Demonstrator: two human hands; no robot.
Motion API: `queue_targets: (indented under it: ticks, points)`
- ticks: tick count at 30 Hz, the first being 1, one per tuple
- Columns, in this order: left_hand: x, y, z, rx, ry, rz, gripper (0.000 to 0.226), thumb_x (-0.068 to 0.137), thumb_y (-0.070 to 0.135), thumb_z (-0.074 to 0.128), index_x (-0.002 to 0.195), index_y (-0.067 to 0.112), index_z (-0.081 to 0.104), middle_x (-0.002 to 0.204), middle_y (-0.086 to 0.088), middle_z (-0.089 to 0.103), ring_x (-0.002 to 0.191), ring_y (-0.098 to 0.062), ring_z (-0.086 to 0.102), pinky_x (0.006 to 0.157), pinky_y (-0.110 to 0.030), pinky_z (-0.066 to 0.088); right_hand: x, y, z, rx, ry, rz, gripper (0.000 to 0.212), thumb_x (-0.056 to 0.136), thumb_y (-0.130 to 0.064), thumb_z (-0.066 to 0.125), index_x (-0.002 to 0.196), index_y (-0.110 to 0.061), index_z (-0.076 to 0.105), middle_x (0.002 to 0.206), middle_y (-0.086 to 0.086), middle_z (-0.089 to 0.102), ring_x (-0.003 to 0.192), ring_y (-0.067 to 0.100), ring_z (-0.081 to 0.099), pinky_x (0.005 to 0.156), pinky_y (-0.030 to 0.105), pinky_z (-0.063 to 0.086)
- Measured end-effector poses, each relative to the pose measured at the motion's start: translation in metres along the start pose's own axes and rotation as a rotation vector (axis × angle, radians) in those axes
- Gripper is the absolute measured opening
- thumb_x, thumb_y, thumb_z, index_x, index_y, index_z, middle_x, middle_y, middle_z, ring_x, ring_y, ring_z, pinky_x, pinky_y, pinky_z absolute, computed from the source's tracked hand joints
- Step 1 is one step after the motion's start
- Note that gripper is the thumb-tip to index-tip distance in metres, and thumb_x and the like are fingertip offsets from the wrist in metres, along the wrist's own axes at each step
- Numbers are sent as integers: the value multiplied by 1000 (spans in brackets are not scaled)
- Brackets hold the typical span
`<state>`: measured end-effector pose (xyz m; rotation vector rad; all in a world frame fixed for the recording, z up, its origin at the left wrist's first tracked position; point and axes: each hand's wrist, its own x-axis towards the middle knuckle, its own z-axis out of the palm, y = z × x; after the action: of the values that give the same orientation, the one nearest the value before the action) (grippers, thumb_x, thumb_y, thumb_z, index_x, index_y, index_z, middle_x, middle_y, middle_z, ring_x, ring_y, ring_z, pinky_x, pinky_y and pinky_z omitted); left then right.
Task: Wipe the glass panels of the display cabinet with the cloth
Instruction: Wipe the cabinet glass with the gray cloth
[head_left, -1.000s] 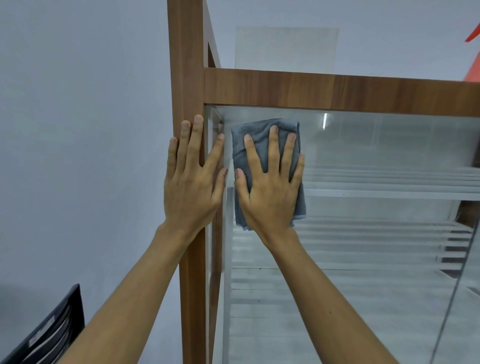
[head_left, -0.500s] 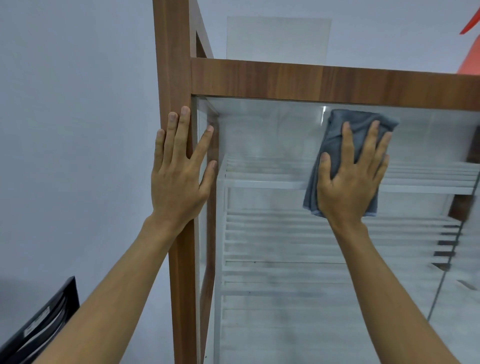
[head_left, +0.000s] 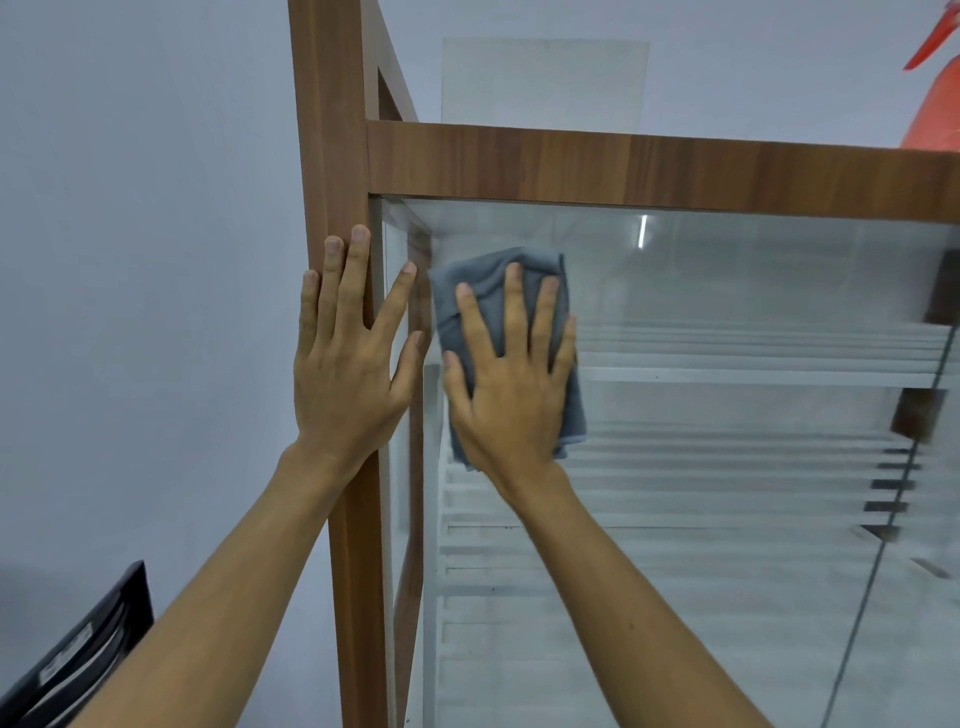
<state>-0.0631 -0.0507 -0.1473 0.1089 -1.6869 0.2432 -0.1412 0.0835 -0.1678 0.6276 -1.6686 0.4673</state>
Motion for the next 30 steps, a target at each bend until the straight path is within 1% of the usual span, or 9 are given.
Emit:
queue_targets:
  ticks: [3, 7, 12, 15, 19, 22, 26, 30]
  points:
    - [-2, -1, 1, -1, 4, 2, 56, 105, 39, 43, 156, 16, 36, 166, -20, 18, 155, -36, 12, 128, -46, 7, 5, -10, 4, 20, -4, -29, 63, 100, -50, 40, 157, -26, 30, 165, 14, 21, 153, 37, 8, 123, 57, 5]
    - [-3, -2, 2, -1, 4, 0, 57, 105, 42, 41, 157, 18, 35, 166, -18, 18, 155, -36, 12, 128, -45, 6, 12, 4, 1, -2, 1, -64, 62, 100, -53, 42, 156, -29, 31, 165, 13, 21, 153, 36, 10, 124, 57, 8]
    - [-2, -2, 1, -9, 4, -4, 56, 105, 42, 41, 156, 19, 36, 166, -18, 18, 155, -36, 12, 128, -46, 7, 31, 38, -12, -9, 76, 64, 60, 100, -52, 42, 156, -29, 35, 165, 12, 24, 153, 37, 16, 122, 59, 14]
    - [-1, -2, 1, -12, 5, -5, 56, 105, 42, 40, 156, 20, 37, 166, -18, 19, 155, -36, 13, 128, -45, 7, 32, 65, -21, -30, 95, 98, 58, 102, -52, 40, 155, -28, 37, 165, 11, 24, 153, 36, 16, 122, 58, 15]
    - [-2, -2, 2, -18, 9, -9, 57, 104, 41, 45, 156, 21, 36, 167, -16, 18, 156, -34, 11, 128, -42, 3, 22, 104, -30, -21, 128, 187, 57, 102, -48, 42, 155, -26, 37, 165, 12, 22, 153, 37, 14, 123, 56, 14]
    - [-2, -1, 1, -26, 6, -11, 57, 103, 41, 45, 156, 20, 37, 167, -16, 17, 156, -34, 11, 128, -43, 4, 11, 130, -36, -18, 147, 251, 58, 102, -46, 44, 156, -26, 35, 165, 14, 20, 153, 38, 12, 123, 56, 14]
    - [-1, 2, -1, -31, -2, -28, 57, 103, 41, 43, 155, 19, 38, 167, -16, 16, 156, -33, 9, 128, -43, 3, -5, 156, -42, -10, 128, 282, 60, 102, -47, 42, 157, -26, 31, 166, 14, 17, 154, 37, 9, 124, 56, 11]
    - [-4, 22, -3, -79, -9, -54, 59, 101, 35, 49, 156, 18, 36, 168, -15, 16, 156, -34, 9, 128, -45, 0, -18, 177, -46, -2, 115, 291, 61, 101, -47, 42, 157, -25, 31, 166, 15, 16, 154, 37, 7, 124, 57, 10]
